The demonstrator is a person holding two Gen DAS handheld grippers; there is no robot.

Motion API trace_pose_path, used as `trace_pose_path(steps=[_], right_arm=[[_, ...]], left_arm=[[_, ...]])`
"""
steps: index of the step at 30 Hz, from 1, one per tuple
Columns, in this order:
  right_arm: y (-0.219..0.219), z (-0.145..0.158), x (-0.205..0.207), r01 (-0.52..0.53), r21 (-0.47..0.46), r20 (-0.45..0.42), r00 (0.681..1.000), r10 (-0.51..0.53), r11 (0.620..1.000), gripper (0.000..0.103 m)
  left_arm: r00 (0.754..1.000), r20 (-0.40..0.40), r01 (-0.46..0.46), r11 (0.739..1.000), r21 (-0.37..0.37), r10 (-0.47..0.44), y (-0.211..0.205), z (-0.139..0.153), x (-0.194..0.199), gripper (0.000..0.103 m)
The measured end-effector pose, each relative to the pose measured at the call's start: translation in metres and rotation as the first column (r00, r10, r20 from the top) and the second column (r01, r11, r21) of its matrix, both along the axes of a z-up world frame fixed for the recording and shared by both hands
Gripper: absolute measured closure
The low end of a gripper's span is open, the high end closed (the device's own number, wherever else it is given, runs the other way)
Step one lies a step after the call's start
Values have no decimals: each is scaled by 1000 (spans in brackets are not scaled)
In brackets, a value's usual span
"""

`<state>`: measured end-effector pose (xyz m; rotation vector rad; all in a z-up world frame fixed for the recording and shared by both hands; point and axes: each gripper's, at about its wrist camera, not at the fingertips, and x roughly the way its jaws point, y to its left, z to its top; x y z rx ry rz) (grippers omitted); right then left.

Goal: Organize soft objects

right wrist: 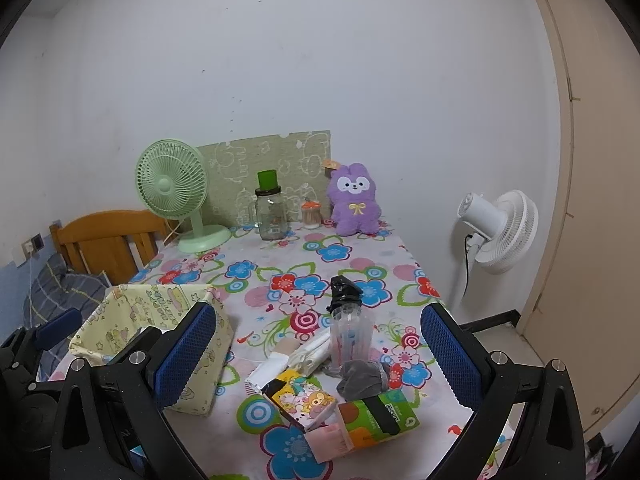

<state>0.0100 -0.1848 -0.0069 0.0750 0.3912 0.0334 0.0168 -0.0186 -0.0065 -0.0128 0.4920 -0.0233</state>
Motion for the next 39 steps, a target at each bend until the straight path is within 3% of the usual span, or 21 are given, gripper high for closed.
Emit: trace_pose_path(steps=[10, 20, 39], right_arm=[[2, 2, -1, -1, -5, 7, 1000, 1, 1000, 0], [3, 3, -2, 1, 3, 6, 1000, -1, 1000, 0], [3, 3, -2, 1, 4, 5, 1000, -1, 1000, 0]], left_arm=[[999, 32, -7, 1000, 19, 6, 0, 2, -4, 1], [1000, 13, 4, 1000, -18, -4, 4, 1, -4, 1], [1000, 15, 0, 1000, -14, 0, 5, 0, -5, 1]])
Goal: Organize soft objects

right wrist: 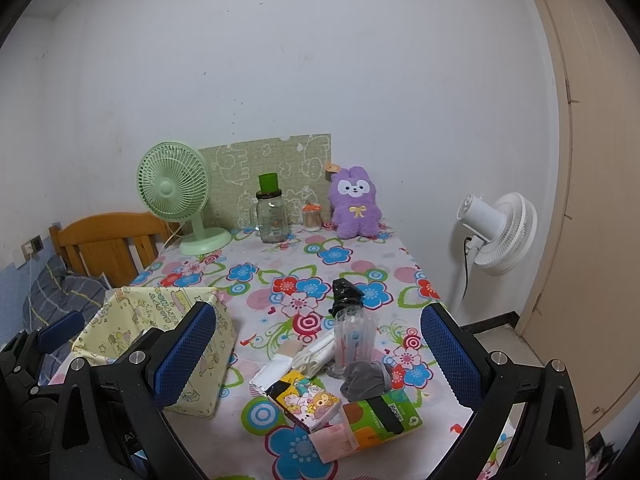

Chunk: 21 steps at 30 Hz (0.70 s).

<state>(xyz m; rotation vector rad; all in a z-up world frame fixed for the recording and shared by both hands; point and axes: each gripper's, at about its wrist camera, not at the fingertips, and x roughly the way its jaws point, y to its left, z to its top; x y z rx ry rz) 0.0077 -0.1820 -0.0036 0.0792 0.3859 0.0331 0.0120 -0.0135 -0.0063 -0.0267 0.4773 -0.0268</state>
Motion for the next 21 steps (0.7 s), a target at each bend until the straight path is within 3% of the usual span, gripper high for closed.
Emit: trace_pose_path(steps=[21], right_arm=[[0, 1, 0, 0, 0, -2, 1000, 0, 1000, 0]], left_arm=[[1000, -2, 3, 1000, -3, -3, 1, 1, 0, 2]])
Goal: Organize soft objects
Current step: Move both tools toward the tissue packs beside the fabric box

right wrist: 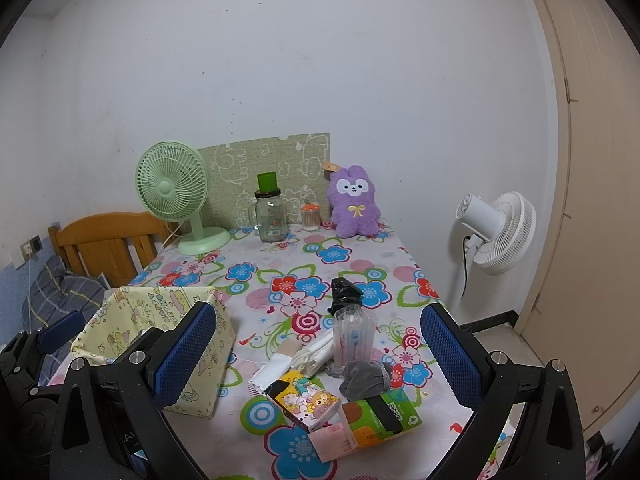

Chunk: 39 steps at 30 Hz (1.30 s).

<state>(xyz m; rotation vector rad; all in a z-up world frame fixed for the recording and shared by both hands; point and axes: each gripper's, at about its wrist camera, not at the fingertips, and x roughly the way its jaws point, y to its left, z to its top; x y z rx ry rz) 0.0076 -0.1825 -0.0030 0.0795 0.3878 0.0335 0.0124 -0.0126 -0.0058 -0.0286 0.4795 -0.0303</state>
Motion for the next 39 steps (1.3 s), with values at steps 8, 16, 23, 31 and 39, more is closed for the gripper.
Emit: trace_pose_path(steps=[8, 16, 23, 31, 39], right_arm=[[-1, 0, 0, 1, 0, 0, 1000, -1, 1000, 0], [-5, -2, 1, 7, -6, -4, 1000, -7, 1000, 0], [-11, -11, 2, -2, -5, -20, 1000, 2, 1000, 5], [-20, -30, 4, -8, -16, -42, 999, 7, 1000, 5], [-32, -51, 8, 1, -4, -78, 997, -1, 1000, 5]], left_arm=[[1000, -2, 3, 1000, -1, -3, -2, -1, 1, 3], [1000, -23, 19, 1000, -16, -19, -10, -6, 4, 7], [998, -31, 46, 999, -16, -47, -21, -15, 5, 9], [994, -65, 86, 996, -25, -87, -39, -34, 5, 9], [986, -93, 138, 990, -18, -140, -60, -53, 6, 9]])
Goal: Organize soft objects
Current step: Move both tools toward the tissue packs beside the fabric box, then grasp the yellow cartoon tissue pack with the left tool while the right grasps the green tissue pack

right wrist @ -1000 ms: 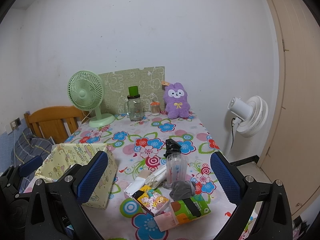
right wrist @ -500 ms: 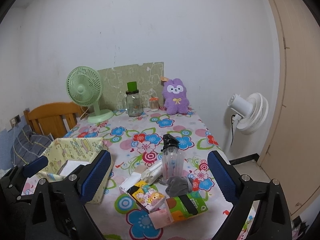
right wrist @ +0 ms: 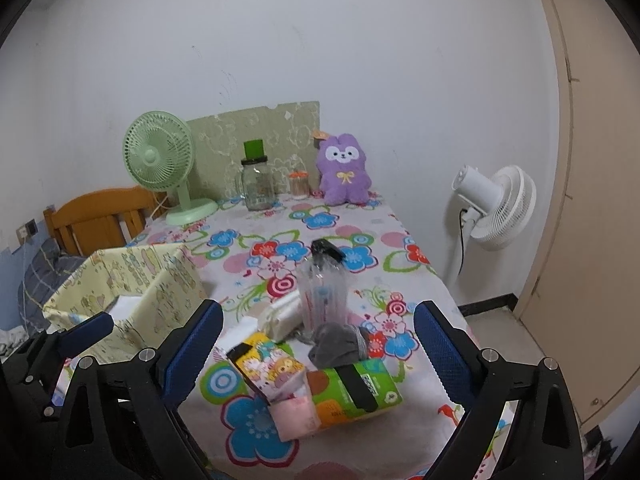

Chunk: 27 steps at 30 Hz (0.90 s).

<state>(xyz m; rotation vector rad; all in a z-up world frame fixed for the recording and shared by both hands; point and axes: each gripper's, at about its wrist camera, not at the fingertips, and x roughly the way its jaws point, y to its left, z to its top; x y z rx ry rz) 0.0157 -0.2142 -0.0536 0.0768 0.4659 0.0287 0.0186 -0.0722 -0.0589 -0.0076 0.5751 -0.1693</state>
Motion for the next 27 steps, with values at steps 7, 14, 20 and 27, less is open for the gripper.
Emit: trace_pose_path(steps=[7, 14, 20, 27], right_arm=[[-9, -20, 7, 20, -2, -46, 999, -20, 1000, 7], [-19, -41, 17, 34, 12, -104, 994, -32, 999, 7], [-20, -56, 26, 26, 11, -147, 989, -24, 1000, 7], [-24, -75, 39, 25, 23, -208, 978, -19, 999, 7]], left_arm=[[998, -41, 43, 999, 16, -42, -15, -19, 7, 9], [995, -81, 59, 998, 20, -57, -25, -37, 17, 9], [993, -100, 62, 996, 59, -56, -31, -50, 25, 9], [988, -137, 80, 994, 77, -68, -36, -66, 36, 9]])
